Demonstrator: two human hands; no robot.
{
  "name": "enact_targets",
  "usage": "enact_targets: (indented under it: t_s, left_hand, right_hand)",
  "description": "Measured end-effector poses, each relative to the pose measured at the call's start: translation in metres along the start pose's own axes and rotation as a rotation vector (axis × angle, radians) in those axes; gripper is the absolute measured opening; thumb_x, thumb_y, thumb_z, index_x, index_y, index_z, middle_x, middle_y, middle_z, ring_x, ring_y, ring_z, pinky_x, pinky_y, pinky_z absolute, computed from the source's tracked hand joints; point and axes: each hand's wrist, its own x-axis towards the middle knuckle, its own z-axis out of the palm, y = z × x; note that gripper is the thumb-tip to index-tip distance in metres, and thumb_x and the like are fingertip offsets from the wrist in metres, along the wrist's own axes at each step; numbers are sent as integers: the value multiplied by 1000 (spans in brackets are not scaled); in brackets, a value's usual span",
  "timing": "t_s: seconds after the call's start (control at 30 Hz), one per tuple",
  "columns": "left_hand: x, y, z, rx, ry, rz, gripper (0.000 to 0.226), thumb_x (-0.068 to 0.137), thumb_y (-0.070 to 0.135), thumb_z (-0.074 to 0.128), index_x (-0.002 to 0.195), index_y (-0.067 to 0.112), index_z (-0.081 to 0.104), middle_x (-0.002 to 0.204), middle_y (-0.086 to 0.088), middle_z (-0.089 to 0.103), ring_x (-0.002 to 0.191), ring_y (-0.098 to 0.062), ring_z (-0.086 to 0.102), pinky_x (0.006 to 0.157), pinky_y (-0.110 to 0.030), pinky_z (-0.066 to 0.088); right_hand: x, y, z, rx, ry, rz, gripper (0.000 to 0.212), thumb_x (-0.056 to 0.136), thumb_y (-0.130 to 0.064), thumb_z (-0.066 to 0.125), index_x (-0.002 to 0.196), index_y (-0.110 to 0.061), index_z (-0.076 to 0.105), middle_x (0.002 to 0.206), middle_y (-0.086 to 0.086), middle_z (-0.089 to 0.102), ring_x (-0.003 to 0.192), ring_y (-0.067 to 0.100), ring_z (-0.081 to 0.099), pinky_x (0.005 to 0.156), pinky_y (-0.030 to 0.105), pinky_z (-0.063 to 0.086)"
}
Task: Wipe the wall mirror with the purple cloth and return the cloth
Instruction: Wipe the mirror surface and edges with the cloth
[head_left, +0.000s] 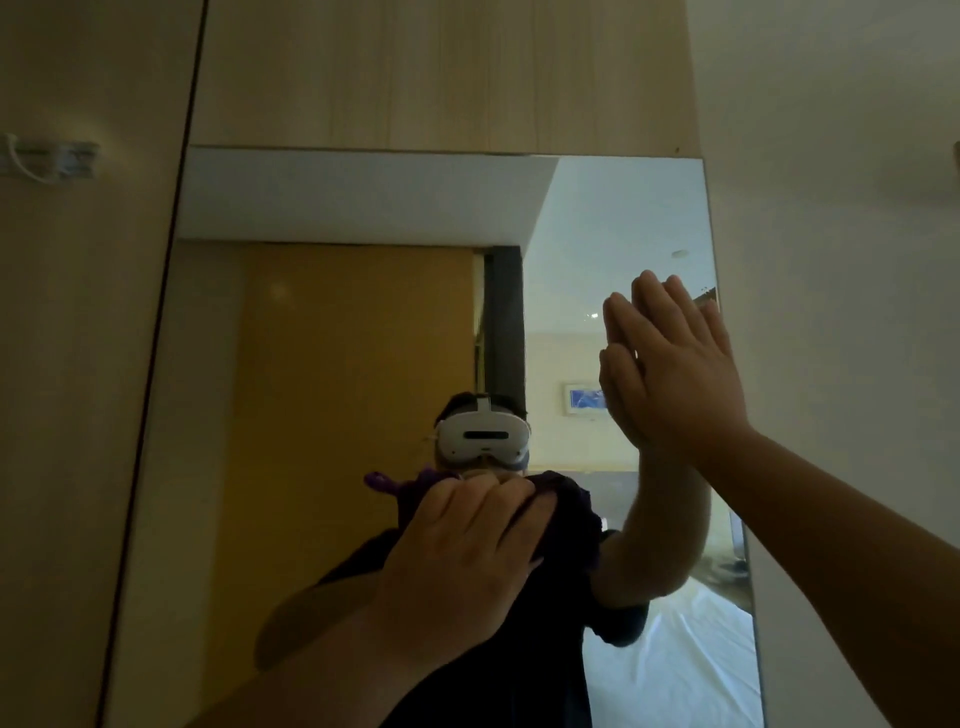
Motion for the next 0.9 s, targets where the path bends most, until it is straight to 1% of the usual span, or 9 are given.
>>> enact_targets:
  t_s: [0.17, 0.27, 0.37, 0.5, 0.6, 0.67, 0.73, 0.83, 0.9]
  left_hand:
    - [-1, 5, 1, 29, 13, -21, 37, 102, 34, 56, 134, 18, 60, 123, -4, 61, 108, -25, 60, 94, -38, 40]
    - [4, 3, 2, -3, 61, -32, 34, 97, 26, 67, 129, 15, 63, 116, -7, 63, 102, -26, 61, 91, -37, 42]
    - [19, -5, 2, -40, 110, -16, 31, 97, 23, 64, 126, 12, 60, 113, -9, 63, 101, -27, 58, 90, -37, 41]
    - [100, -41, 1, -29, 195, -38, 33, 92, 16, 69, 123, 7, 61, 111, -13, 62, 95, -29, 56, 83, -41, 45]
    - [196, -71, -12, -6, 242, -159, 37, 95, 22, 60, 128, 6, 58, 117, -15, 60, 103, -32, 56, 90, -44, 46]
    - [257, -87, -22, 13, 217, -276, 37, 103, 27, 49, 136, 11, 53, 129, -13, 55, 115, -32, 51, 99, -43, 39]
    - [302, -97, -25, 35, 151, -320, 39, 107, 31, 40, 142, 15, 46, 137, -10, 48, 122, -30, 45, 100, -40, 36]
    - [320, -97, -7, 114, 29, -272, 39, 107, 35, 36, 139, 16, 47, 134, -11, 47, 120, -31, 43, 96, -42, 36]
    - [310, -92, 8, 150, 33, -256, 38, 106, 35, 37, 136, 14, 49, 131, -12, 49, 117, -32, 45, 95, -42, 37]
  right_hand:
    - [-7, 17, -8, -22, 11, 41, 56, 103, -43, 22, 151, -17, 35, 163, 10, 24, 153, 27, 11, 122, 52, 9]
    - [-21, 29, -13, -51, -51, 46, 65, 102, -50, 8, 153, -14, 29, 164, 12, 20, 153, 29, 8, 122, 55, 9]
    - [-27, 32, -7, -42, -97, 55, 65, 102, -49, 6, 156, -15, 21, 166, 8, 10, 154, 25, -1, 122, 53, 8]
    - [-28, 34, -1, -13, -97, 69, 61, 103, -46, 10, 158, -18, 14, 167, 4, 2, 153, 21, -8, 123, 51, 5]
    - [-28, 37, 3, -10, -101, 55, 60, 104, -45, 12, 158, -19, 10, 167, 3, 0, 153, 19, -12, 123, 49, 2]
    - [-27, 39, 5, 4, -99, 45, 60, 104, -46, 11, 158, -19, 8, 167, 2, -1, 153, 20, -12, 123, 49, 2]
    - [-28, 41, 7, 23, -88, 41, 61, 103, -46, 11, 157, -19, 8, 166, 1, 0, 153, 19, -11, 124, 49, 3]
    - [-28, 43, 10, 59, -73, 37, 60, 103, -43, 15, 158, -19, 10, 166, -1, 0, 152, 16, -12, 123, 44, -1]
    - [-29, 44, 10, 93, -60, 34, 59, 103, -39, 19, 157, -18, 14, 166, 0, 5, 153, 17, -9, 123, 42, -1]
